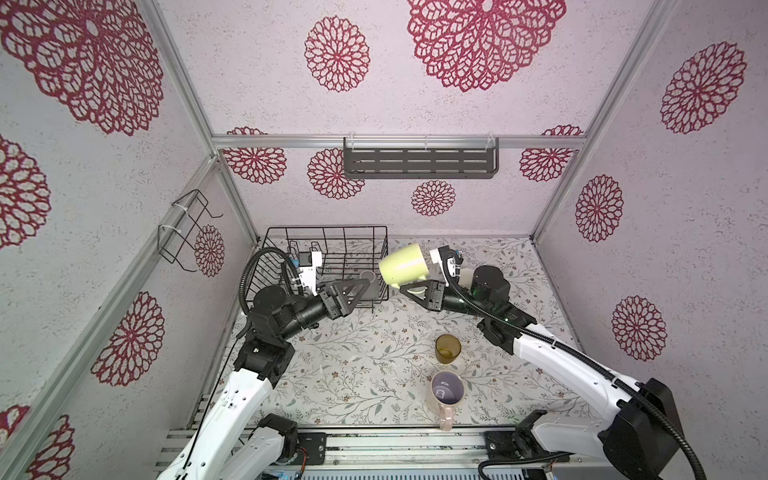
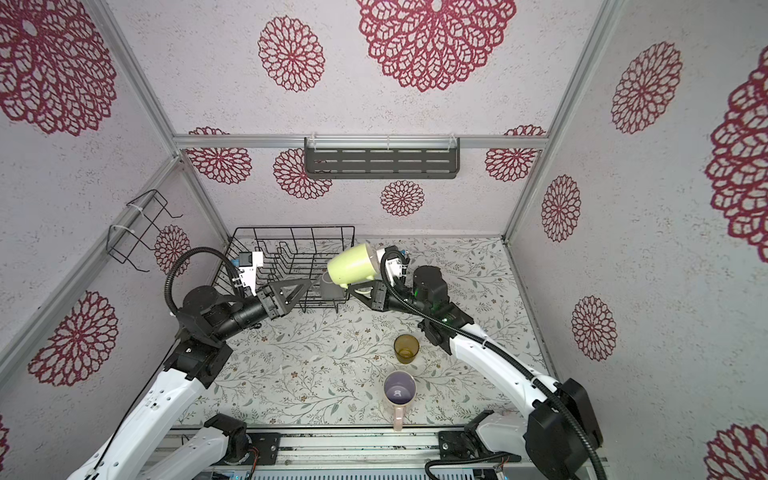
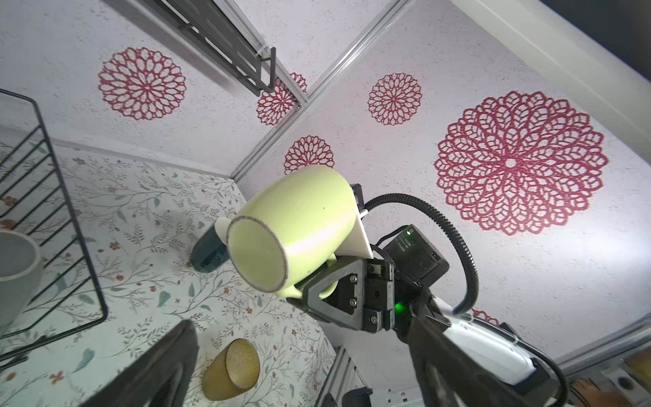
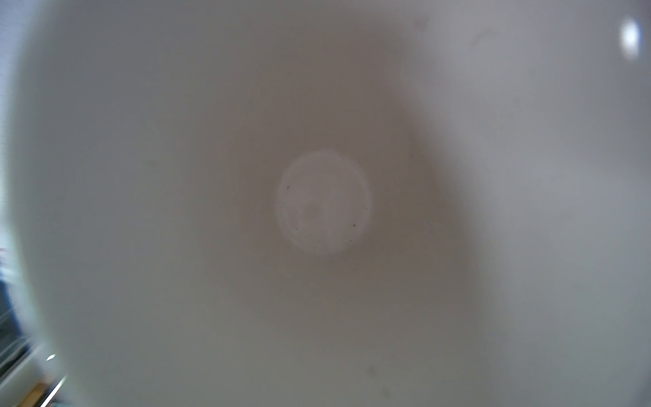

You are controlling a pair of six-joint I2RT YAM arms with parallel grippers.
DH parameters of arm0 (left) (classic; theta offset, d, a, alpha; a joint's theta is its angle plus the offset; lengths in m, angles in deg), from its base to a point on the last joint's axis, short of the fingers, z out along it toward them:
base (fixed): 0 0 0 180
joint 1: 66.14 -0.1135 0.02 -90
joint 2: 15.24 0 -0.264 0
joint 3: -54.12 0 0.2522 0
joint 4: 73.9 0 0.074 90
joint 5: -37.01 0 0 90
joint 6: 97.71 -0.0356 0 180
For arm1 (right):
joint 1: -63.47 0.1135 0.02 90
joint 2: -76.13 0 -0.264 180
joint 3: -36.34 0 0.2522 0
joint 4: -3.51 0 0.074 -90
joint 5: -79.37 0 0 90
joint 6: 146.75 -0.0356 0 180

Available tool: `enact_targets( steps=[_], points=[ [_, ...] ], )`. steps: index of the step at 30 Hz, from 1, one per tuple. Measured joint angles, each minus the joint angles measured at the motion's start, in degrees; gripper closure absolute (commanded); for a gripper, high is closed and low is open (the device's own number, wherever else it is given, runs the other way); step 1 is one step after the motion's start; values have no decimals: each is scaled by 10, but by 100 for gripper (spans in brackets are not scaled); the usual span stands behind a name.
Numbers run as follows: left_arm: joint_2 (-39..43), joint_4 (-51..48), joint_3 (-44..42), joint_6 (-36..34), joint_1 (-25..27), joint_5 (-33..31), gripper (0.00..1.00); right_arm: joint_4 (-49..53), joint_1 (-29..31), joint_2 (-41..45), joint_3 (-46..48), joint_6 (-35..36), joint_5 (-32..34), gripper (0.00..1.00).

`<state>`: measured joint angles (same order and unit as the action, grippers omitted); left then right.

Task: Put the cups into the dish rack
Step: 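Close the left gripper on the light-green mug held by the right gripper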

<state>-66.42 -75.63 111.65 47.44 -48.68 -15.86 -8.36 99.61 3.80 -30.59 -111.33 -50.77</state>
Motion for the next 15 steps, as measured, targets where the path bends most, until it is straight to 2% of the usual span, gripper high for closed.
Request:
enact_targets(
  steps=[4,9,15],
  points=[
    [-36,64,-3,43,-1,23,3,-92,9,-27,0,-67,-41,100],
    [-75,123,-3,88,-1,42,3,-119,30,-61,-14,-92,-63,100],
    [-80,129,-1,103,-2,39,3,-141,49,-98,-44,-108,-73,100]
  ],
)
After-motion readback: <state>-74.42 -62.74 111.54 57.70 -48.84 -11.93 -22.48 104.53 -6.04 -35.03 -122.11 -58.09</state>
